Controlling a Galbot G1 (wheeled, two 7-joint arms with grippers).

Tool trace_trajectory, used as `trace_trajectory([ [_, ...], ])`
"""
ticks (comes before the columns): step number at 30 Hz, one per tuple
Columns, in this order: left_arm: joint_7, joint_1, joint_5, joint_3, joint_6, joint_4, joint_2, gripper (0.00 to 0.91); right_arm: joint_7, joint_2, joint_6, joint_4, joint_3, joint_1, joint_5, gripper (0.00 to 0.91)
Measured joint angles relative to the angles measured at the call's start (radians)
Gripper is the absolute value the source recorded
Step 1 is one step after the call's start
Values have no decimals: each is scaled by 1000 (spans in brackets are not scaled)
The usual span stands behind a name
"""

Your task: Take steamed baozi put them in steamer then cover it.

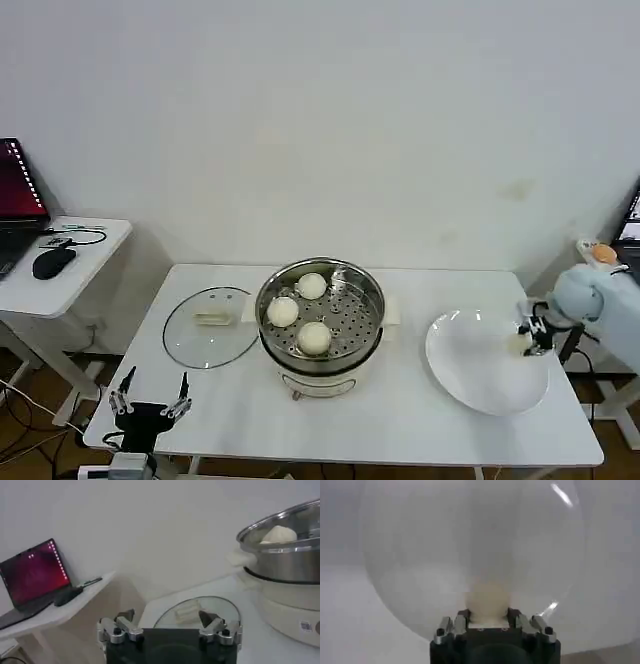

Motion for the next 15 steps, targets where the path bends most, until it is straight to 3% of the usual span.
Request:
trace_trajectory([
  [7, 0, -2, 9, 5, 1, -7, -8, 907, 18, 24, -42, 111, -106, 203, 120, 524],
  [15, -1, -12, 15, 3, 1, -4, -17, 907, 70, 173, -124, 186, -263, 438, 302, 524],
])
